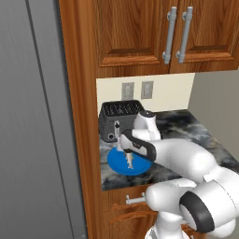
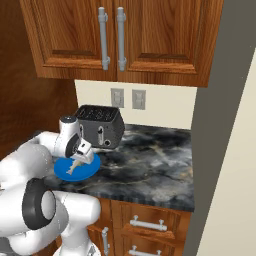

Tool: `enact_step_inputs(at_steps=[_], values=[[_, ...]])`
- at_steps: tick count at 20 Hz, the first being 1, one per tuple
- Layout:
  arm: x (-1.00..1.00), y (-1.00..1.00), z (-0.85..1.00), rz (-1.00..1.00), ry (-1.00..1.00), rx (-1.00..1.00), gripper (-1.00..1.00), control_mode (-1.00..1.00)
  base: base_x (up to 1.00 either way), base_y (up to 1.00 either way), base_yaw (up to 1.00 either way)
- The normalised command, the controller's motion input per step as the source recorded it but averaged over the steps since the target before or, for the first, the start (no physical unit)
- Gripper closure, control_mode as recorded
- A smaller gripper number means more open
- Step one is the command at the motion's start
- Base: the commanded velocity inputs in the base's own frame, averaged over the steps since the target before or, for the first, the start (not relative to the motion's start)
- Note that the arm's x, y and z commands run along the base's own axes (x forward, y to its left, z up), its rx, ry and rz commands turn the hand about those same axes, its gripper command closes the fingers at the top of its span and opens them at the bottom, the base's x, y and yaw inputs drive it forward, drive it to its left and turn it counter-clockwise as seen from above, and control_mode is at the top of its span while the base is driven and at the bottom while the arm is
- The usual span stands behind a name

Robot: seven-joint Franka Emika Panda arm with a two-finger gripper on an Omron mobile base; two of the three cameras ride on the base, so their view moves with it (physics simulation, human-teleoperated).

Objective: Place the fish on the rack of the oven, and slide the rack back inside. Close the oven door.

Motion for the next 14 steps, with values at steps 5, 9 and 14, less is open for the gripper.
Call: enact_step_inputs(at_steps=[5,9,14], values=[[0.32,0.03,-0.21,-0.01,0.02,0.00,-1.00,-1.00,0.00,0.00,0.00],[0.36,0.00,-0.23,-0.01,0.00,0.00,-1.00,-1.00,0.00,0.00,0.00],[0.33,0.04,-0.34,-0.01,0.00,0.00,-1.00,-1.00,0.00,0.00,0.00]])
